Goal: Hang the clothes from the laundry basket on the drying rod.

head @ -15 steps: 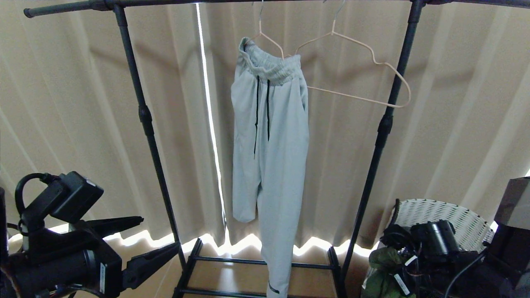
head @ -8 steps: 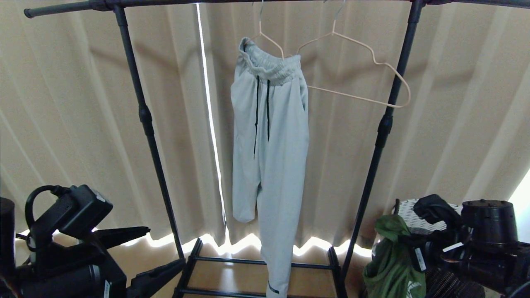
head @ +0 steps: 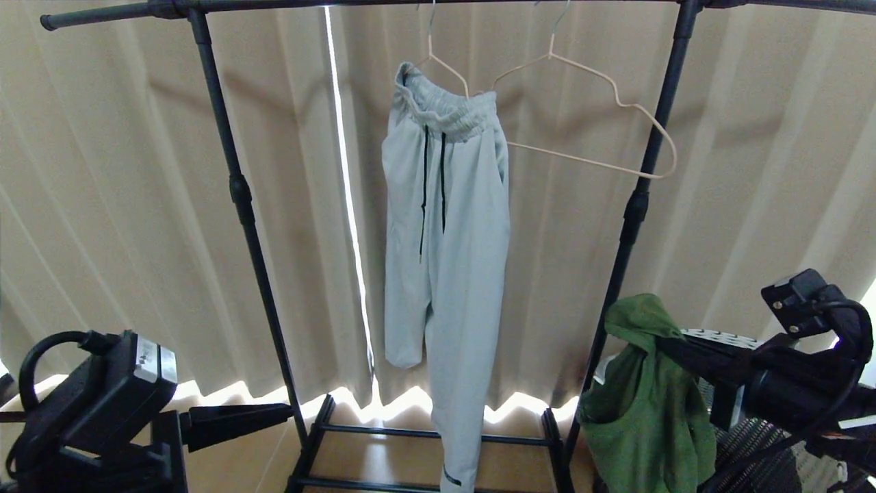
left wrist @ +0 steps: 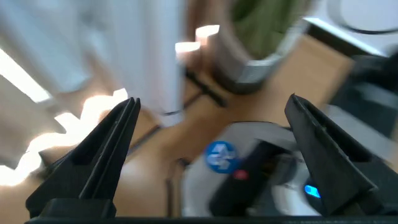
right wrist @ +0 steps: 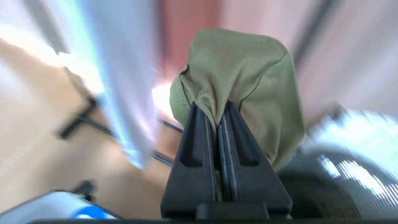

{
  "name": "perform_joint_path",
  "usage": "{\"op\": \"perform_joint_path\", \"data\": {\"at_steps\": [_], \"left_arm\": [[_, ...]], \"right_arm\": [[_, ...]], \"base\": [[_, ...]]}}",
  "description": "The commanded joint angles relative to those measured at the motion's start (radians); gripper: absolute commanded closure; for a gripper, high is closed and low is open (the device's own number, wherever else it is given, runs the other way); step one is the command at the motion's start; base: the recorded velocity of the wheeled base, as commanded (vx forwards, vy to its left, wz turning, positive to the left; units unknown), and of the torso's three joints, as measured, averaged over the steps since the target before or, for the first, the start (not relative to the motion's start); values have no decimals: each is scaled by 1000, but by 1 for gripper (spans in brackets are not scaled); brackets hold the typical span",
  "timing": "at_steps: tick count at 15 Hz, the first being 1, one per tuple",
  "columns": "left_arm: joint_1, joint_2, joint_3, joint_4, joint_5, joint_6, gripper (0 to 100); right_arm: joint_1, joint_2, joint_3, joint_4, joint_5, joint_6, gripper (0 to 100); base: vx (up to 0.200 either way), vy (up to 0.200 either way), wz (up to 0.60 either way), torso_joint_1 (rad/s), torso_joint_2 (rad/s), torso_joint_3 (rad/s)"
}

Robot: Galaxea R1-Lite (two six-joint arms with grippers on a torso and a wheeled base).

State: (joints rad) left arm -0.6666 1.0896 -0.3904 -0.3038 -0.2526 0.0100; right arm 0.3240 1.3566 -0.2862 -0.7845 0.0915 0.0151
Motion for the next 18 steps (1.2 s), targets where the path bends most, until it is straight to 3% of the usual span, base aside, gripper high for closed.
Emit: {"op": "perform_joint_path", "data": {"at_steps": [1, 2, 3, 5, 7, 10, 18], "left_arm": [[-59, 26, 2, 0, -1, -2, 0], [-61, 32, 1, 0, -1, -1, 0], [-71, 119, -13, -23, -1, -30, 0], [-70, 205, -25, -95, 1, -87, 0], [-71, 335, -30, -235, 3, -137, 0], [-105, 429, -15, -348, 6, -176, 0], [-108, 538, -82, -365, 12, -171, 0]], "right_arm": [[107, -62, -30, -1, 8, 2, 100], [112, -62, -33, -2, 8, 2, 100], [176, -56, -62, -2, 17, 3, 100], [208, -50, -82, -2, 37, 3, 100], [265, -39, -114, -6, 71, 5, 100], [346, -36, -126, -9, 73, 3, 100], [435, 1, -234, -6, 73, 5, 100]], "base": [[0, 0, 0, 0, 0, 0], [0, 0, 0, 0, 0, 0], [0, 0, 0, 0, 0, 0], [0, 0, 0, 0, 0, 0], [0, 0, 0, 0, 0, 0], [0, 0, 0, 0, 0, 0], [0, 0, 0, 0, 0, 0]]}}
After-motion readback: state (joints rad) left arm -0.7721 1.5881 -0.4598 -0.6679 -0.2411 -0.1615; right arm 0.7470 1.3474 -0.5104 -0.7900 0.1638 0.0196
